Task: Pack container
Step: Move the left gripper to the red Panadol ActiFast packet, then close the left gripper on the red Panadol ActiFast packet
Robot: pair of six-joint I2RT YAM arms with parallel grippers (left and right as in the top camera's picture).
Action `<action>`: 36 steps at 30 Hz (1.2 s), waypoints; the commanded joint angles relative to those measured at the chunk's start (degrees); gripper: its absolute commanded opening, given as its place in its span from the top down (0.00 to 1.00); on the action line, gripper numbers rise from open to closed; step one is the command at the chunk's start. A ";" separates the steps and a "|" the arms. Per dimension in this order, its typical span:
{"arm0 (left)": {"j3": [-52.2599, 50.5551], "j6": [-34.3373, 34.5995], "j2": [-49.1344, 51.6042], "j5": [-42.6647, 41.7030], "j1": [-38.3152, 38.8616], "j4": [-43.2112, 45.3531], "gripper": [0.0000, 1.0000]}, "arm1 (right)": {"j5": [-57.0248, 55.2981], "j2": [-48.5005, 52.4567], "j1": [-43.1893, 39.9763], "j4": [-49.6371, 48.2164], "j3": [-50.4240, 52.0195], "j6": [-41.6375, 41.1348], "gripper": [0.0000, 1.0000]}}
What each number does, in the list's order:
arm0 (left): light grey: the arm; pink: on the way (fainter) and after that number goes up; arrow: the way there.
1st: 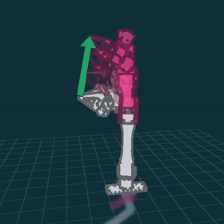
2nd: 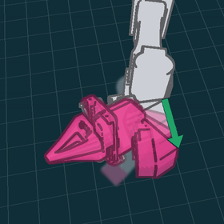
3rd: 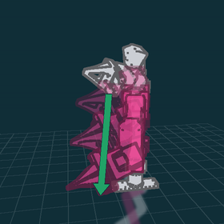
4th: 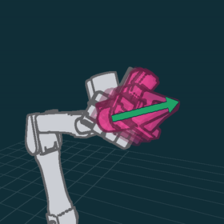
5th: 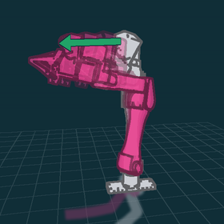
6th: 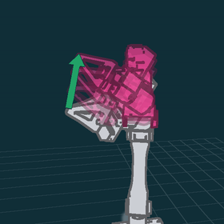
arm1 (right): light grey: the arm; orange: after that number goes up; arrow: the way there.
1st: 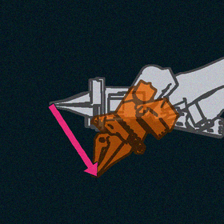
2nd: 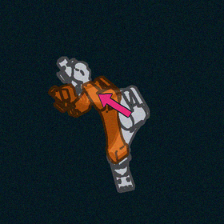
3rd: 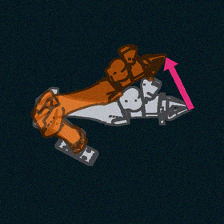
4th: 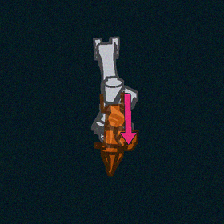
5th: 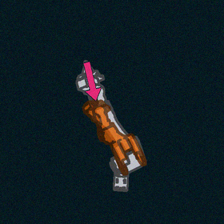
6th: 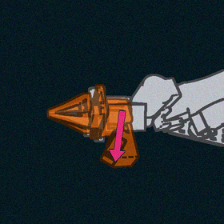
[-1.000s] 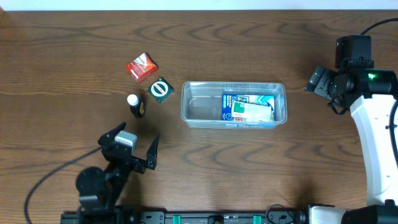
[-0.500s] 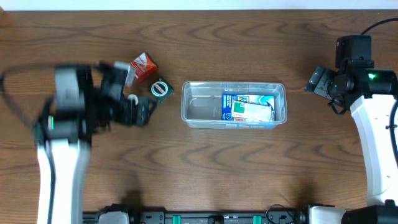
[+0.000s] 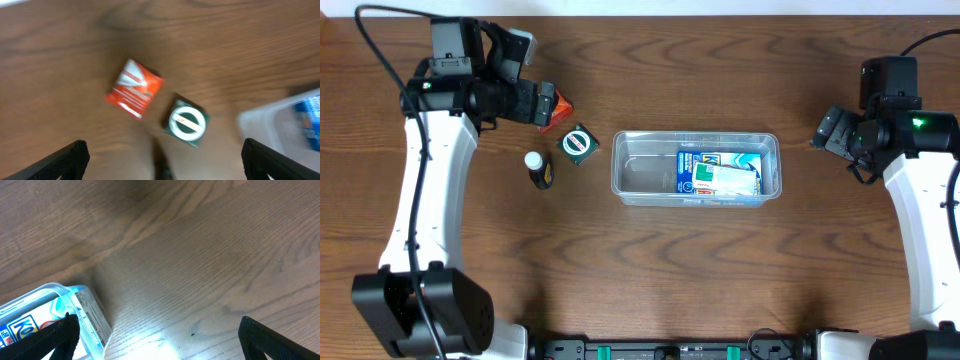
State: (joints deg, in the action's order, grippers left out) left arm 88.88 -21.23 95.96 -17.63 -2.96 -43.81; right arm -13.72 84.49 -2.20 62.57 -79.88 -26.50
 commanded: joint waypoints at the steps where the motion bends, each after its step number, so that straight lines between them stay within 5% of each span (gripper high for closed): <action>1: 1.36 -9.88 2.21 4.50 -0.24 1.40 0.02 | -0.35 -0.48 -0.52 0.04 -0.68 0.00 0.01; 13: 1.36 -12.20 8.94 9.55 -0.24 10.38 0.02 | -0.35 -0.48 -0.52 0.04 -0.68 0.00 0.01; 36: 1.36 -17.77 22.49 5.66 -0.17 9.27 0.02 | -0.35 -0.48 -0.52 0.04 -0.68 0.00 0.01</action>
State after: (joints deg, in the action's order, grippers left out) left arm 89.19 -37.32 116.51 -11.07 -2.94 -35.29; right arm -13.72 84.49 -2.20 62.57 -79.88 -26.50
